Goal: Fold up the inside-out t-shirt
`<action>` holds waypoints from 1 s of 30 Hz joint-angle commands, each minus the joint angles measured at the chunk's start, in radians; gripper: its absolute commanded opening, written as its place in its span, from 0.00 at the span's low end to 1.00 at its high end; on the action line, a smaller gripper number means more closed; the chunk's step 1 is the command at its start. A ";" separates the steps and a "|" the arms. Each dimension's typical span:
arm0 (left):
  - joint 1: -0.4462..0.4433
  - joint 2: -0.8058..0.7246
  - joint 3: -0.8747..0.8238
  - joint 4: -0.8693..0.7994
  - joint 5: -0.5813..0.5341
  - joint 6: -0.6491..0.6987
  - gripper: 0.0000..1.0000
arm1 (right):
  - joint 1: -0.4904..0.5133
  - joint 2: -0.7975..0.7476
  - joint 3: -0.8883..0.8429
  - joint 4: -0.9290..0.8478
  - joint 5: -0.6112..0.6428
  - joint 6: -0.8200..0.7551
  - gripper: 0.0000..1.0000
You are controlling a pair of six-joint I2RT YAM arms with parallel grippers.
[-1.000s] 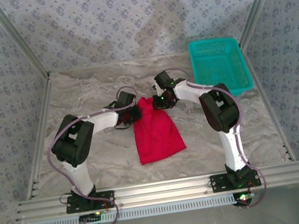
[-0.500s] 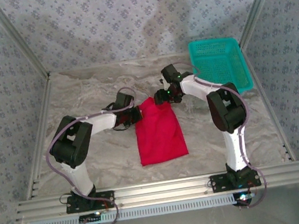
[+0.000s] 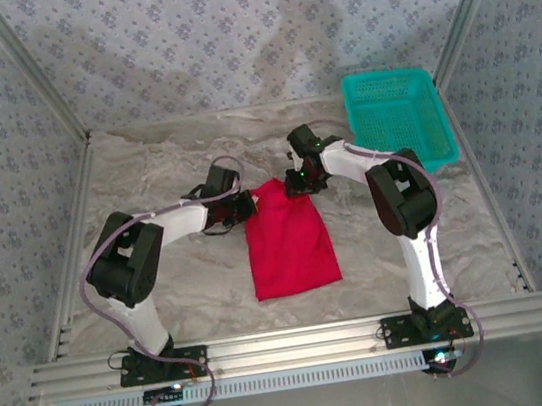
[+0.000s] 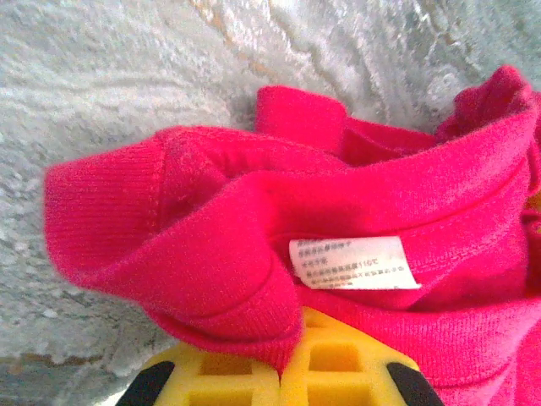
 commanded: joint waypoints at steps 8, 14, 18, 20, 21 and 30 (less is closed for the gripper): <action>0.090 -0.061 0.056 -0.045 0.123 0.084 0.00 | -0.010 0.018 0.204 -0.105 -0.043 -0.051 0.01; 0.144 -0.081 0.226 -0.140 0.161 0.137 0.00 | -0.029 0.005 0.421 -0.175 -0.057 -0.024 0.00; 0.181 -0.086 0.417 -0.216 0.167 0.193 0.00 | -0.049 0.024 0.648 -0.207 -0.078 0.009 0.00; 0.201 -0.084 0.517 -0.233 0.169 0.212 0.00 | -0.059 0.045 0.776 -0.231 -0.083 0.016 0.00; 0.210 -0.086 0.563 -0.232 0.171 0.221 0.00 | -0.064 0.054 0.843 -0.243 -0.090 0.016 0.00; 0.193 -0.284 0.290 0.054 0.141 0.350 0.00 | -0.028 -0.201 0.428 -0.012 -0.121 -0.050 0.00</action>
